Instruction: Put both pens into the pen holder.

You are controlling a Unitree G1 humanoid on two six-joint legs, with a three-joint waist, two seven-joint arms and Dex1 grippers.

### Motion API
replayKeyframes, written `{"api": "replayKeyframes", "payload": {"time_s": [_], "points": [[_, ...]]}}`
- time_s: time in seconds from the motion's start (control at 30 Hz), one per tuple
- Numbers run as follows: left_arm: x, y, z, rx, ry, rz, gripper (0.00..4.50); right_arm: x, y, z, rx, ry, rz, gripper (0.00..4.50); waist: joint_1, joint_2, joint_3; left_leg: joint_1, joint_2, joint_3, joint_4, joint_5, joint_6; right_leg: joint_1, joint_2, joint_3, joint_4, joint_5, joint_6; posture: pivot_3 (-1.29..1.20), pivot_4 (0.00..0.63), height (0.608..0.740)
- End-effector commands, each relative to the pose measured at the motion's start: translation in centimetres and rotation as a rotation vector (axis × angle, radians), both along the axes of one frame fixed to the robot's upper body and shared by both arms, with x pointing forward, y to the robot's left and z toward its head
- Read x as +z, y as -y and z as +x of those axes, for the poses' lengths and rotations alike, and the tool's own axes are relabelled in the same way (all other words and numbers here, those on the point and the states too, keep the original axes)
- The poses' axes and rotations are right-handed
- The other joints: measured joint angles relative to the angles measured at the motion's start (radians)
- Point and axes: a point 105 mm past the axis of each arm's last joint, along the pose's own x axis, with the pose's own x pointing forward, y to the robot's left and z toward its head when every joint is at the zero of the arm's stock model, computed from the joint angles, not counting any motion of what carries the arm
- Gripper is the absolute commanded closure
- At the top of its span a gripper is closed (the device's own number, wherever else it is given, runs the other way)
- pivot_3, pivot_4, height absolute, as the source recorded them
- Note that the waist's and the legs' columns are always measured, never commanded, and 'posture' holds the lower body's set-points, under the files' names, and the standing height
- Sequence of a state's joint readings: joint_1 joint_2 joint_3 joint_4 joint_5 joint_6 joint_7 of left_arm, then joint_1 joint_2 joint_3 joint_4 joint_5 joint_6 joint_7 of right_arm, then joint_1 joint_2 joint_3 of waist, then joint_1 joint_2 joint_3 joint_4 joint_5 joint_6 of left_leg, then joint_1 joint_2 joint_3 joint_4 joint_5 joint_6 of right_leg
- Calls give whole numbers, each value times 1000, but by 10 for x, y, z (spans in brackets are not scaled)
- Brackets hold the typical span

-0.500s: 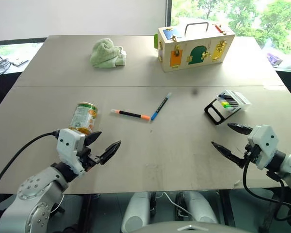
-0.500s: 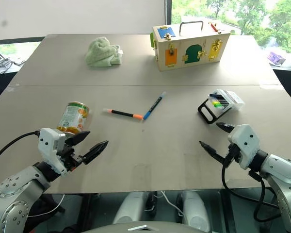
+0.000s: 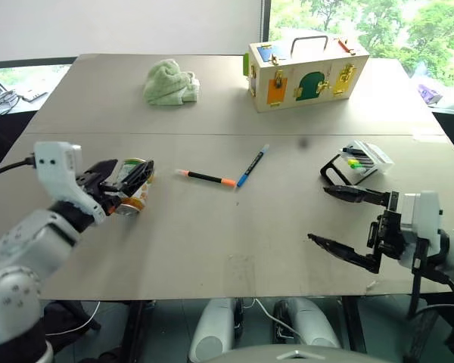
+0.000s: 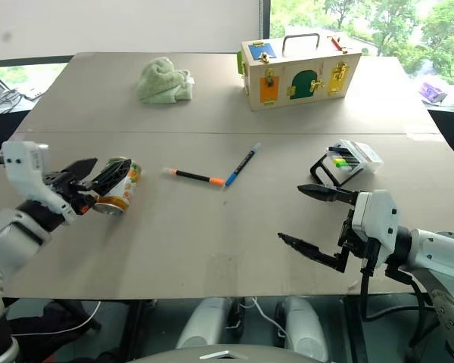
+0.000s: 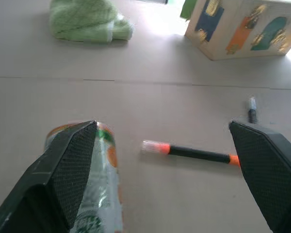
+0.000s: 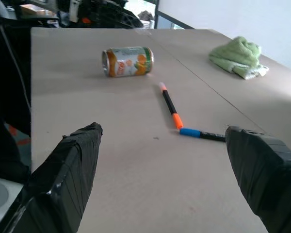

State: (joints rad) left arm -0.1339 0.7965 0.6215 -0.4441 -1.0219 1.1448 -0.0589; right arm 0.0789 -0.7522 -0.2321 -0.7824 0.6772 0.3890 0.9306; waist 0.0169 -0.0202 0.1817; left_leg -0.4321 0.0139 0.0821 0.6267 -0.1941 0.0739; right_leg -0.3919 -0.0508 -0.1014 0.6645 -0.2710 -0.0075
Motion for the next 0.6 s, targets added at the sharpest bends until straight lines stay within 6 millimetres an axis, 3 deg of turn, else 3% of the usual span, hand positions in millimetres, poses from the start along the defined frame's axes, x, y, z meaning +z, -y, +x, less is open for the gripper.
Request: {"api": "replayKeyframes", "payload": {"time_s": [0.03, 0.17, 0.3, 0.43, 0.57, 0.6], "points": [[-3, -22, 4, 87, -178, 109, 7, 9, -9, -8, 79, 38, -6, 179, 0, 0, 0, 0, 0, 0, 0, 0, 0, 0, 0, 0, 0, 0, 0, 0, 150, 740], [-9, -37, 12, 130, -358, 142, 7, 5, -8, -4, 71, 40, -25, 179, 2, -1, 0, -1, -1, 1, 0, 1, -2, 0, -1, 0, 0, 0, 0, 0, 150, 740], [-17, -29, 21, 68, -522, 107, 7, 1, -10, -2, 60, 40, -23, 179, 6, -2, -1, 0, -1, 1, 0, 1, -3, 0, -1, 0, 0, 0, 0, 0, 150, 740], [-21, -12, 44, 10, -627, 40, 7, 1, -14, -1, 51, 52, -17, 179, 8, -3, -1, -1, -1, 1, 1, 1, -3, 0, -1, 0, 1, 0, 0, 0, 150, 740], [-34, -14, 61, 54, -695, 52, 7, 1, -18, -2, 44, 61, -14, 179, 7, -4, -1, -1, -1, 1, 2, 1, -2, -1, -1, 0, 1, 1, -1, 0, 150, 740], [-38, -16, 65, 70, -702, 59, 253, 2, -18, -3, 41, 62, -12, 72, 6, -4, -1, -1, -1, 2, 2, 1, -2, 0, -2, 1, 1, 1, -1, 0, 150, 740]]}}
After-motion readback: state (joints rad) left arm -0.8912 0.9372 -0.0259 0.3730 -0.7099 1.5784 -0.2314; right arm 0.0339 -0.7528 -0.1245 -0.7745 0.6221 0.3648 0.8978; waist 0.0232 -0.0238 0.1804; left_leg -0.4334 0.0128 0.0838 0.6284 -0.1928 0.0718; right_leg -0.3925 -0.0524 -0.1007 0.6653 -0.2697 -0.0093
